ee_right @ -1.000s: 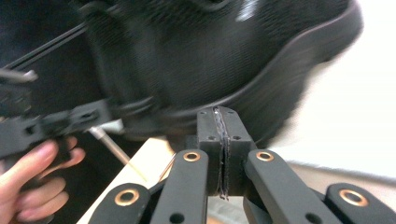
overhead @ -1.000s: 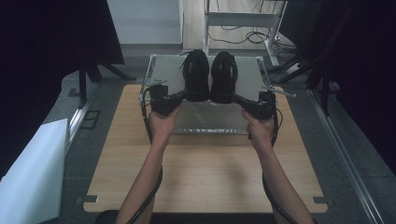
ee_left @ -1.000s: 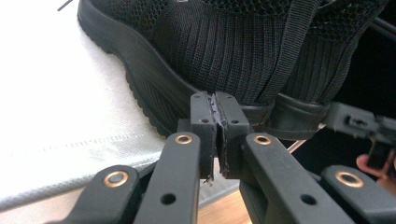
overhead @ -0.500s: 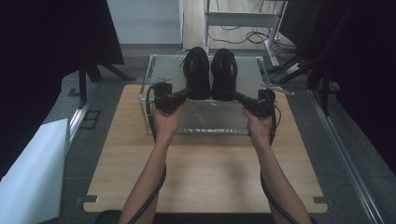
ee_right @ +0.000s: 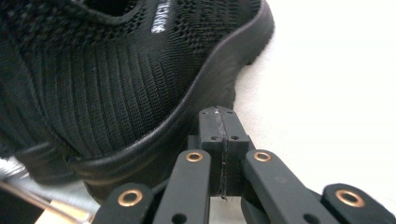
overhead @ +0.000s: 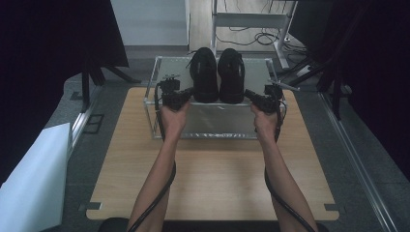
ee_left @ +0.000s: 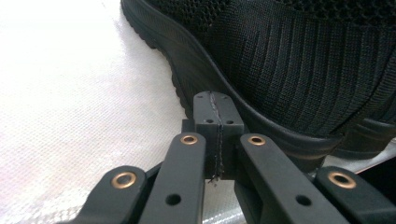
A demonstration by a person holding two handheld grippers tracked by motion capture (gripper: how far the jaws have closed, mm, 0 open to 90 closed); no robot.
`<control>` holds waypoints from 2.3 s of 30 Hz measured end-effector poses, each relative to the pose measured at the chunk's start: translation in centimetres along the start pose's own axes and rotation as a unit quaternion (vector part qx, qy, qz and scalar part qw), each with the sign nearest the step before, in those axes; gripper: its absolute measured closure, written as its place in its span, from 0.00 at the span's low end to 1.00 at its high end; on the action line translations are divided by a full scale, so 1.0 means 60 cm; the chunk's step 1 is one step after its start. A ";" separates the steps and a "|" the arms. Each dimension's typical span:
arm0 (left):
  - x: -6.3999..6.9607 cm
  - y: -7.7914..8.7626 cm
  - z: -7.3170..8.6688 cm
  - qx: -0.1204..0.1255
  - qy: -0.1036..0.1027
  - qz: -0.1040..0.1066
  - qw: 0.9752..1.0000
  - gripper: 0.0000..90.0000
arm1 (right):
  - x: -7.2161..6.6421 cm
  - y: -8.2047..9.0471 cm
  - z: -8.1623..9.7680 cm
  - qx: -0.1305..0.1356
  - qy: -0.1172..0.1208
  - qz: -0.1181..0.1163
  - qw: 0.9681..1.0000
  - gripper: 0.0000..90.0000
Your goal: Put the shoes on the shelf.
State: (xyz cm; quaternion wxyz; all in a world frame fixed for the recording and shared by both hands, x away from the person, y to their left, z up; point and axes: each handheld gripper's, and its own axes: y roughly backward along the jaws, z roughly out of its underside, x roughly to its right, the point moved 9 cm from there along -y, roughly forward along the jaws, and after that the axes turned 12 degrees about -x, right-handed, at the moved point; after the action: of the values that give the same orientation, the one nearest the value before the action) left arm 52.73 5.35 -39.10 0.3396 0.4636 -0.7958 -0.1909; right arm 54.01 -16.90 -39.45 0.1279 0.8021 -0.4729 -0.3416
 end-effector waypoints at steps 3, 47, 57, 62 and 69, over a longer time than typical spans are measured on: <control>-0.002 -0.001 0.000 0.000 -0.003 0.007 1.000 1.00 | 0.005 -0.004 -0.004 0.001 0.001 0.003 1.000 1.00; 0.019 0.128 0.163 -0.003 -0.125 0.001 0.992 0.05 | -0.017 0.150 0.141 -0.042 0.180 -0.093 0.978 0.16; 0.002 0.145 0.214 -0.030 -0.171 -0.043 0.984 0.00 | 0.007 0.185 0.168 -0.052 0.197 -0.077 0.976 0.14; -0.006 0.150 0.243 -0.035 -0.167 -0.034 0.985 0.00 | 0.024 0.198 0.191 -0.062 0.202 -0.066 0.975 0.11; -0.020 0.149 0.289 -0.036 -0.160 -0.016 0.986 0.00 | 0.048 0.199 0.231 -0.079 0.208 -0.047 0.974 0.06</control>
State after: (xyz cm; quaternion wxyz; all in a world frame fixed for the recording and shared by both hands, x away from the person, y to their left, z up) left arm 35.27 10.65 -46.07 0.2209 0.4268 -0.8253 -0.2966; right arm 37.68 -23.88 -44.53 0.2702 0.8642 -0.3692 -0.2092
